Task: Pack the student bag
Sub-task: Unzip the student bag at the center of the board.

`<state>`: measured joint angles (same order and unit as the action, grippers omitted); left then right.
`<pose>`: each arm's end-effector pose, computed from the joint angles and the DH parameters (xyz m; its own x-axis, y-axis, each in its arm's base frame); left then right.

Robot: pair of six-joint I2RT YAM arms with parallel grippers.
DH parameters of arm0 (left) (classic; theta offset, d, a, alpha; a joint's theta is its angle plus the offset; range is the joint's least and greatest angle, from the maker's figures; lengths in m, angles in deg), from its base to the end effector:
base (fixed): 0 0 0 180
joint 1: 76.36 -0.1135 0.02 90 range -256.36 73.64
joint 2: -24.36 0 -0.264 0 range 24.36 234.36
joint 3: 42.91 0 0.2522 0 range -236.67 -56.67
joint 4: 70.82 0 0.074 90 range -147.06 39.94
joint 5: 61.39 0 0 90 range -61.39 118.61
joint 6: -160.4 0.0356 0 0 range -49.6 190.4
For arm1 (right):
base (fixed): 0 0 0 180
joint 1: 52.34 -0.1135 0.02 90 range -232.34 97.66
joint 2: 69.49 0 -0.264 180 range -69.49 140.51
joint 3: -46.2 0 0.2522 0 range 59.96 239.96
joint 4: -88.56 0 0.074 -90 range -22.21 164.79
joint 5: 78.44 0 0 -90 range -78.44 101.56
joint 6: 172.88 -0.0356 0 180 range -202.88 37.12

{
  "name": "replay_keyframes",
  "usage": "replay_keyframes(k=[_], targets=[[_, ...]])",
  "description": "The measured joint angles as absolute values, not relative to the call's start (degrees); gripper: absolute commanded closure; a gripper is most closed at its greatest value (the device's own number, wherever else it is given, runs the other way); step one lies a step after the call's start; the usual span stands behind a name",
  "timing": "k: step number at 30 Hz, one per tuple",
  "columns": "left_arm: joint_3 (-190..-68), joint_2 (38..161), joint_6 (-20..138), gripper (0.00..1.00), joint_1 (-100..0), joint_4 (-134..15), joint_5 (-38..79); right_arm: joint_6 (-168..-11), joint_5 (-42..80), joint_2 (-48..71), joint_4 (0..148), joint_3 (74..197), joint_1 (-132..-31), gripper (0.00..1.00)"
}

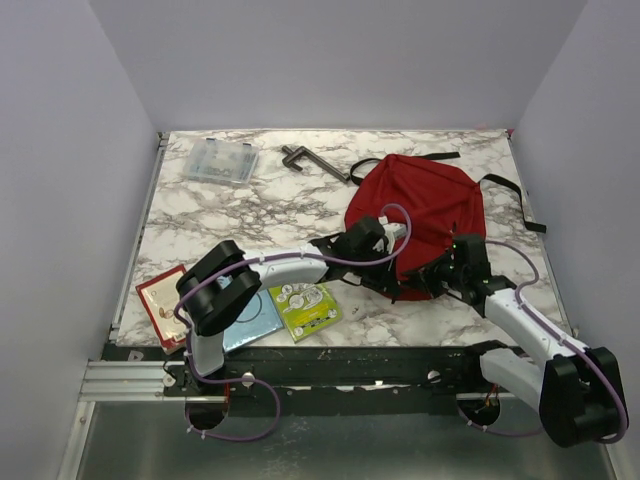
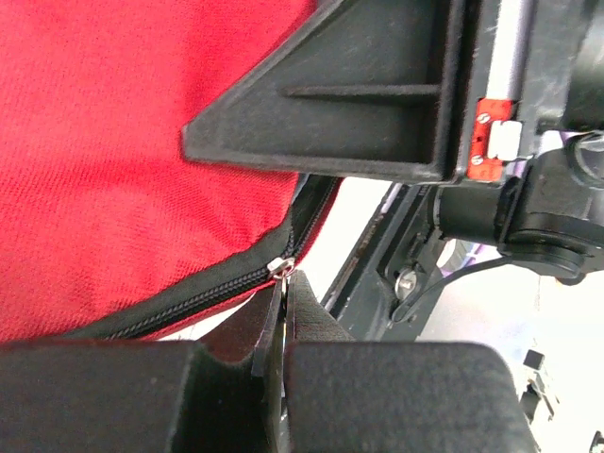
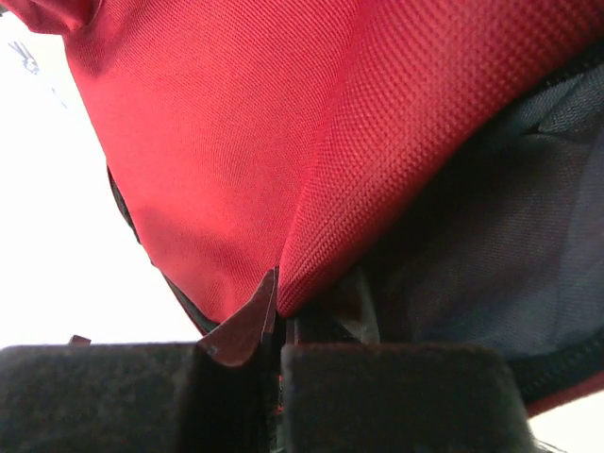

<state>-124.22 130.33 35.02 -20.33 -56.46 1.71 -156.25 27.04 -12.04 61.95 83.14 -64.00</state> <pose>0.2124 -0.3440 0.1955 -0.8288 0.3060 -0.4685 0.5595 0.4709 -0.6821 0.1821 0.0473 0.1683 -0.5624 0.8268 -0.0073 0.5810 0.4015 0.7080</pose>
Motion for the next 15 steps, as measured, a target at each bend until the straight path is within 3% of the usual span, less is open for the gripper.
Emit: replay_keyframes(k=[8,15], targets=[[-121.8,127.2,36.6,1.0,-22.8,-52.5,7.0,-148.5,25.5,-13.5,59.6,86.7,-64.1,0.99],[-117.5,123.7,37.5,1.0,-36.1,-47.0,11.0,-146.6,25.0,-22.5,58.3,87.1,-63.5,0.99]])
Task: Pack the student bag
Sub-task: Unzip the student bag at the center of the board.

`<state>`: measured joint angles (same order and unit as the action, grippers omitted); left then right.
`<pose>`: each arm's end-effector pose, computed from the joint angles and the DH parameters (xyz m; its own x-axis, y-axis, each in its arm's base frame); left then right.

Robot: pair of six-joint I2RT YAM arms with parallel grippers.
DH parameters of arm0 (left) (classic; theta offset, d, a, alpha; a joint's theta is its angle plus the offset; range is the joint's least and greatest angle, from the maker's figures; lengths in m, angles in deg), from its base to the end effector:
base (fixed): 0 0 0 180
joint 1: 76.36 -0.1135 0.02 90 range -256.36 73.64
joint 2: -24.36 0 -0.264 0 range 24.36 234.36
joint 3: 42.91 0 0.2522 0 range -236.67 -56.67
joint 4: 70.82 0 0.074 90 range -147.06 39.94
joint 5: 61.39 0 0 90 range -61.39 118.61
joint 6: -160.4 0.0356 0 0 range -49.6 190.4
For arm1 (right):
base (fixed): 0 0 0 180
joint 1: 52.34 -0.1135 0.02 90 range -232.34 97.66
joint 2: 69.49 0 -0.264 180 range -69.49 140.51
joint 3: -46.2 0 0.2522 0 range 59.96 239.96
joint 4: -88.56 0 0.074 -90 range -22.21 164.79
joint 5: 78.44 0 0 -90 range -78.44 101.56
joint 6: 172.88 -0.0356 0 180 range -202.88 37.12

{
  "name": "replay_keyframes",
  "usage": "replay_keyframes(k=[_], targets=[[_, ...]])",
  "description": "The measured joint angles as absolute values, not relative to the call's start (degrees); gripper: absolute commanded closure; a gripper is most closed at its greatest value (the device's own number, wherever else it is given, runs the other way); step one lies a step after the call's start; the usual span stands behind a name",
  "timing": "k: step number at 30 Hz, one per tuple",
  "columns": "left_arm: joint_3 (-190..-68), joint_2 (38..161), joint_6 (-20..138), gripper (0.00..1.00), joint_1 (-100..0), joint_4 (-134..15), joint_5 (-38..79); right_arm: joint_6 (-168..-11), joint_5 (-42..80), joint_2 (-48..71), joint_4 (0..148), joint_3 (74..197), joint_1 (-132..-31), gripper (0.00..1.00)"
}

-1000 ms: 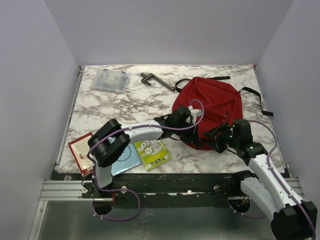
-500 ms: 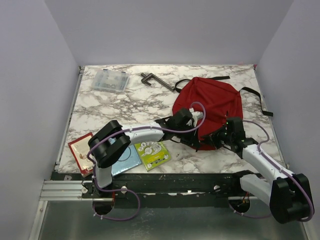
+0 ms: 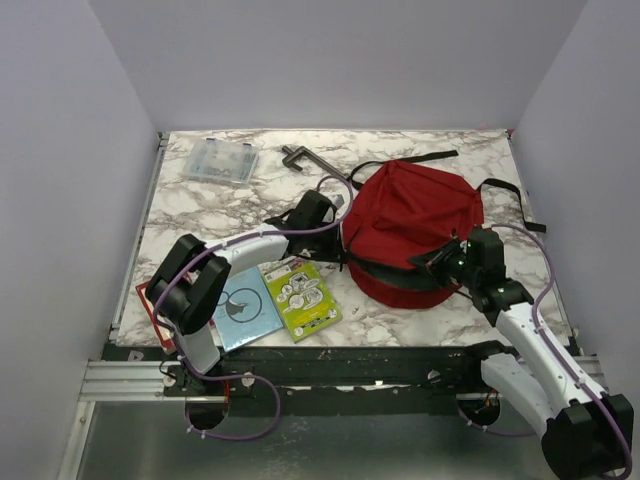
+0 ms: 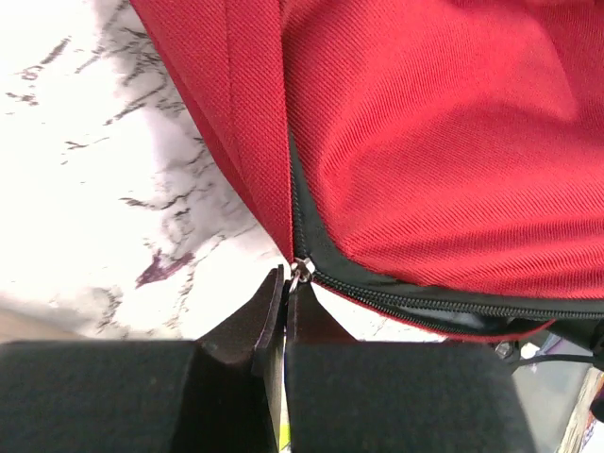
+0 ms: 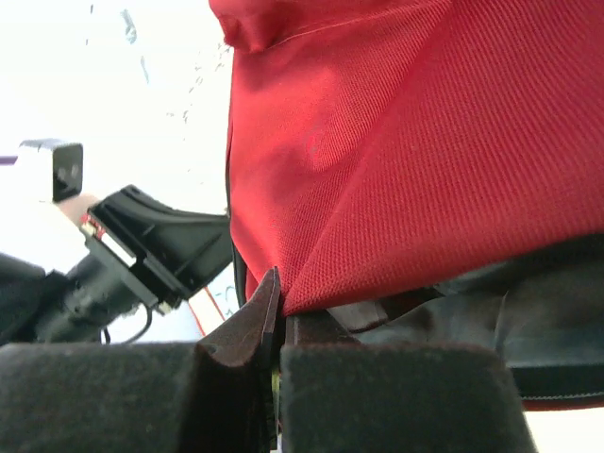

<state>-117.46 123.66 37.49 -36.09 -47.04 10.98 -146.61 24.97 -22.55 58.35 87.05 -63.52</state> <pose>0.2701 -0.2430 0.1876 -0.8978 0.0820 -0.4327 0.3350 0.7648 -0.5503 0.1731 0.0426 0.2153 -0.5906 0.7724 -0.2336 0.3562 0.5093 0.7835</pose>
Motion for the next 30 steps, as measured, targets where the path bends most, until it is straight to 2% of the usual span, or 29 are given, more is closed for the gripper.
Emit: replay_keyframes(k=[3,12,17,30], targets=[[-119.3,123.7,38.3,1.0,-38.1,-45.0,11.1,-146.3,26.3,-23.5,58.3,87.2,-63.6,0.99],[-139.5,133.0,42.5,1.0,-39.9,-34.5,12.3,-142.9,30.7,-20.7,58.2,92.3,-58.8,0.99],[-140.8,134.9,42.4,1.0,-41.1,-33.8,9.1,-140.2,36.1,-16.8,56.8,98.6,-54.8,0.99],[-141.2,134.4,39.9,1.0,-43.0,-36.8,5.5,-135.4,45.2,-8.1,49.5,114.5,-52.3,0.99]])
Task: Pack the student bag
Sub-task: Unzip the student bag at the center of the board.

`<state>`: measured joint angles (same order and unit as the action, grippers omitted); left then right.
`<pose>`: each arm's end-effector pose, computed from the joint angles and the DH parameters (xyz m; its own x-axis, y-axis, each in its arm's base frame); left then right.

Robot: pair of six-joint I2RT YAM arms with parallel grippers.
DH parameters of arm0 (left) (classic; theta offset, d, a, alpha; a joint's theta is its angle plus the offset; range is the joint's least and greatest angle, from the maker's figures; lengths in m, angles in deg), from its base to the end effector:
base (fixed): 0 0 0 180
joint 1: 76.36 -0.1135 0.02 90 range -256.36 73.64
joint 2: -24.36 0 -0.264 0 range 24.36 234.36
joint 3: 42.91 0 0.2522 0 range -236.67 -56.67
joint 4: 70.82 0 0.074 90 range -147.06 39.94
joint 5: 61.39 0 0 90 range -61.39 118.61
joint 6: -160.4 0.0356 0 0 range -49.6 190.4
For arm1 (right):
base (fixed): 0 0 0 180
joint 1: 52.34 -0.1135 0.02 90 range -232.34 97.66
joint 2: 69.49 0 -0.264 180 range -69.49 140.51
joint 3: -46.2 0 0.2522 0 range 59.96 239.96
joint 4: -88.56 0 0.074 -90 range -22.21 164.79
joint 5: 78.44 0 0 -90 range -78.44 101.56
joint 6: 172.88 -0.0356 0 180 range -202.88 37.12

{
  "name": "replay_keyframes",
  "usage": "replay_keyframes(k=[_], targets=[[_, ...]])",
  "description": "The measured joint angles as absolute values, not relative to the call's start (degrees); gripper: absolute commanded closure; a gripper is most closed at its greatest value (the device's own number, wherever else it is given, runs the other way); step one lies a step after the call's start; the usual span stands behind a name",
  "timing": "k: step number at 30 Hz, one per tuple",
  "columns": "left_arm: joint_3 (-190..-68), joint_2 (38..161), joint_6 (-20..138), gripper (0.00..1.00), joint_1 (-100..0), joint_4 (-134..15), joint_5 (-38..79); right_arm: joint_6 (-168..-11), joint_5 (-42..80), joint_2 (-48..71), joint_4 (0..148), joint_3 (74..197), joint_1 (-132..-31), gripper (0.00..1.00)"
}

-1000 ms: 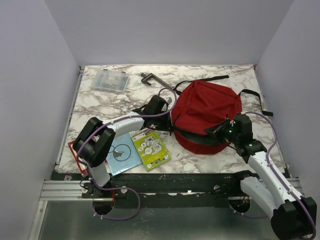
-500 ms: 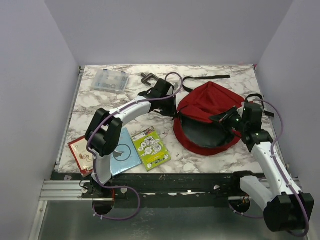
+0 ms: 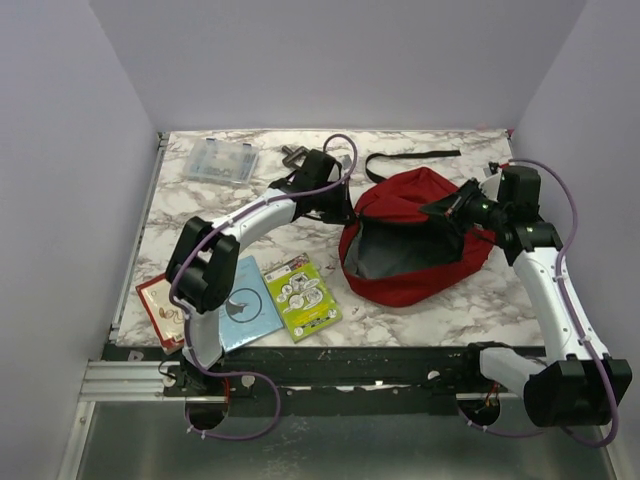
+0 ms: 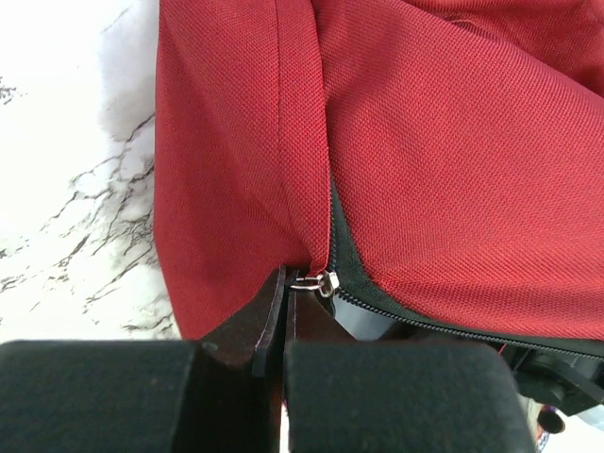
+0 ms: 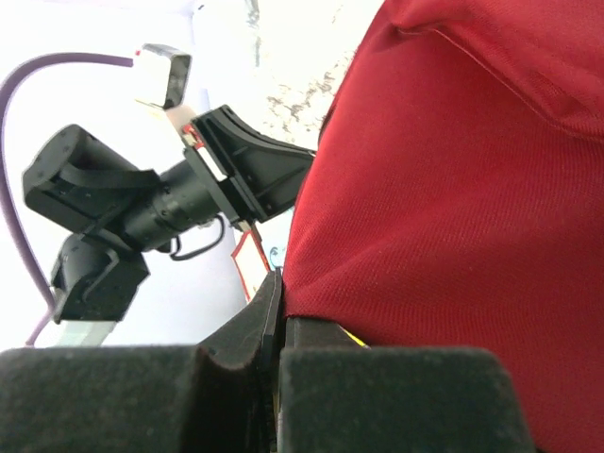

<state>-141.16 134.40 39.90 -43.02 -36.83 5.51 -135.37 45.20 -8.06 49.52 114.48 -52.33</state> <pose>0.3531 -0.2490 0.2335 -0.8885 0.0257 -0.4582 0.3287 0.7324 -0.5962 0.2319 0.0197 0.3202 -0.6962 0.6605 -0.2812 0.1372 0.5069 0.8510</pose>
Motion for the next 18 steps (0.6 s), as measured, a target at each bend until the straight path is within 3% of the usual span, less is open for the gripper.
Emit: replay_keyframes(k=[5,18], targets=[[-137.6,131.3,35.0,1.0,-43.0,-42.8,5.4,-129.1,47.0,-3.9,43.3,124.4,-52.3,1.0],[-123.6,127.7,22.5,1.0,-42.4,-58.4,0.8,-118.8,44.5,-4.1,36.7,125.6,-52.3,0.99]])
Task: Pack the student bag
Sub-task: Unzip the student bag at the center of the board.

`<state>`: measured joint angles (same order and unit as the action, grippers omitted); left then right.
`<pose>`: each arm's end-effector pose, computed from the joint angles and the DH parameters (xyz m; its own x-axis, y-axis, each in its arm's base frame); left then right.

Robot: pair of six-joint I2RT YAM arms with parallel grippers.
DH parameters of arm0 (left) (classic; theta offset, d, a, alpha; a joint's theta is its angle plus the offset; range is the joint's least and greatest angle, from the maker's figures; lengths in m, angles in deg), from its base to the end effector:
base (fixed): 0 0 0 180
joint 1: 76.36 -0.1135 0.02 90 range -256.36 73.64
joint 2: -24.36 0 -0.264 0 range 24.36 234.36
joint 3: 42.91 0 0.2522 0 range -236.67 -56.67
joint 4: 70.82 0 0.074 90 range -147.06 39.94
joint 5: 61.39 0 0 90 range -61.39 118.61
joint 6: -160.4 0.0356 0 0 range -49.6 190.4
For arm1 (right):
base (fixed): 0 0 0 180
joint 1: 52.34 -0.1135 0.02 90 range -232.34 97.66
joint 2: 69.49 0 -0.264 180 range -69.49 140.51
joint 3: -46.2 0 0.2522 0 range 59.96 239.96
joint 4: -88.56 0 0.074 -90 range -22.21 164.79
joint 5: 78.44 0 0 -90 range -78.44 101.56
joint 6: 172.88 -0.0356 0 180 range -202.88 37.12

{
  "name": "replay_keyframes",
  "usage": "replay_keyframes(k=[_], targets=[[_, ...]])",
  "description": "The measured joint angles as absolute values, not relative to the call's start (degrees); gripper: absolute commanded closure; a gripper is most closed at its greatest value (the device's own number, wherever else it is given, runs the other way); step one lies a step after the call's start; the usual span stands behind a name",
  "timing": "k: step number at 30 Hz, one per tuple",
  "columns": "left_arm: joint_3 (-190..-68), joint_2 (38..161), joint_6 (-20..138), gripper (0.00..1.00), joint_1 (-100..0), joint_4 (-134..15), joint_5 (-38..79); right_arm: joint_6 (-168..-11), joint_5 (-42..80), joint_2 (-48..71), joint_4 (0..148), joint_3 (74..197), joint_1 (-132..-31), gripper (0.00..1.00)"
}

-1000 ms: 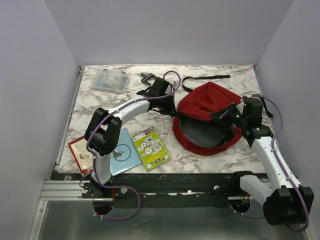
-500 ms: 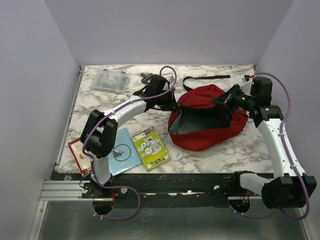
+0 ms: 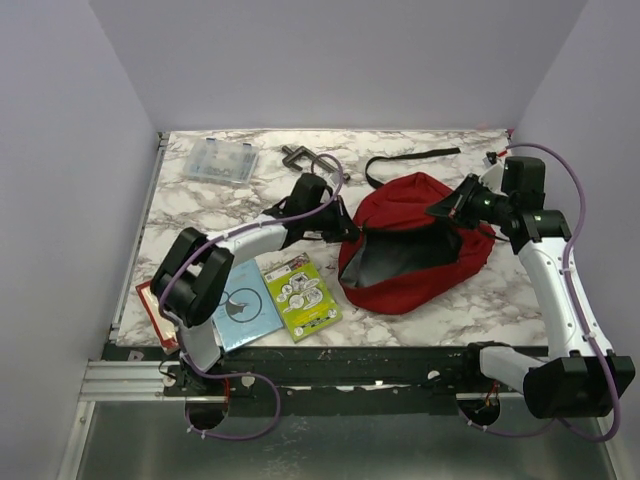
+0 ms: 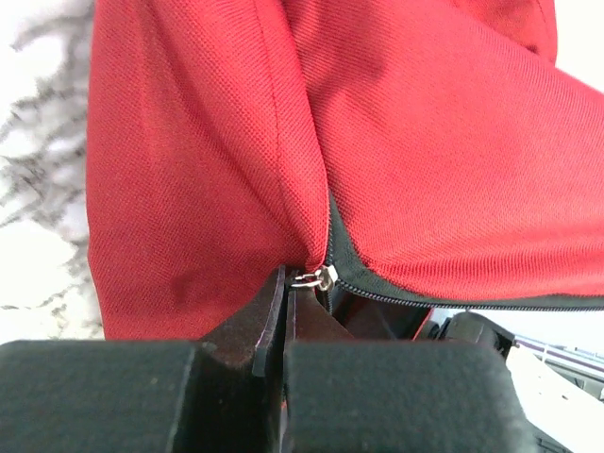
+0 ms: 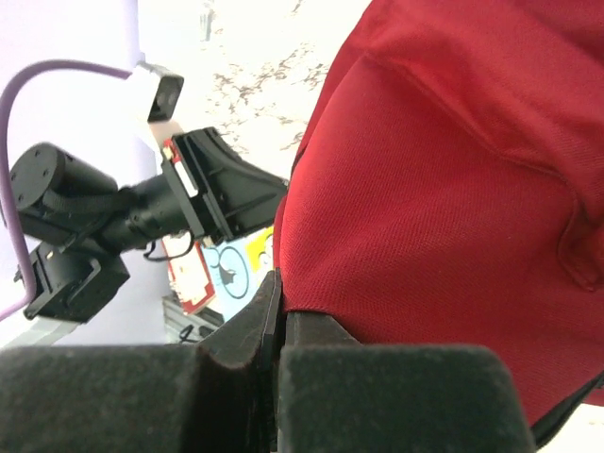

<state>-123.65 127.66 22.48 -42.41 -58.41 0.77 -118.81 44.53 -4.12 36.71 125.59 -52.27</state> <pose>0.3226 -0.2372 0.2132 -0.9208 -0.1713 -0.3505 0.1908 0.5859 -0.7876 0.2367 0.0191 0.3509 -0.7482 0.4932 -0.4437 0.0127 0.6793 0.7337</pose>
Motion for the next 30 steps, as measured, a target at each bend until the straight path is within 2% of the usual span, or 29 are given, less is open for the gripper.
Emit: replay_keyframes(k=[2,3,5,9,11,13,17,19,23,30], targets=[[-121.0,126.5,21.8,1.0,-41.1,-59.8,1.2,-117.3,43.0,-4.3,36.3,125.5,-52.3,0.99],[-118.5,125.4,20.8,1.0,-40.0,-61.4,1.6,-116.8,42.1,-4.5,36.3,125.3,-52.3,0.95],[-113.2,123.3,18.3,1.0,-38.1,-65.2,2.2,-116.2,41.5,-4.7,36.9,123.9,-52.3,0.8],[-108.0,125.1,13.1,1.0,-35.7,-68.6,1.7,-116.7,42.2,-3.5,41.8,119.1,-51.3,0.66],[-107.8,128.5,10.3,1.0,-35.2,-70.1,0.7,-117.5,42.9,-2.0,44.5,115.9,-51.2,0.49],[-107.7,130.6,8.3,1.0,-34.7,-71.5,0.1,-118.8,43.0,-2.2,47.2,111.0,-51.2,0.29],[-107.7,131.6,5.6,1.0,-34.3,-74.1,-0.9,-124.5,43.1,-9.8,50.0,98.6,-51.4,0.13],[-107.7,131.6,4.9,1.0,-34.2,-75.3,-1.2,-127.9,43.1,-14.8,50.8,94.4,-51.7,0.09],[-107.4,131.6,4.2,1.0,-33.8,-76.8,-1.7,-135.9,43.1,-22.9,53.3,88.5,-52.0,0.07],[-107.0,131.2,3.8,1.0,-31.0,-77.2,-1.8,-146.8,40.4,-24.5,55.5,85.1,-54.9,0.09]])
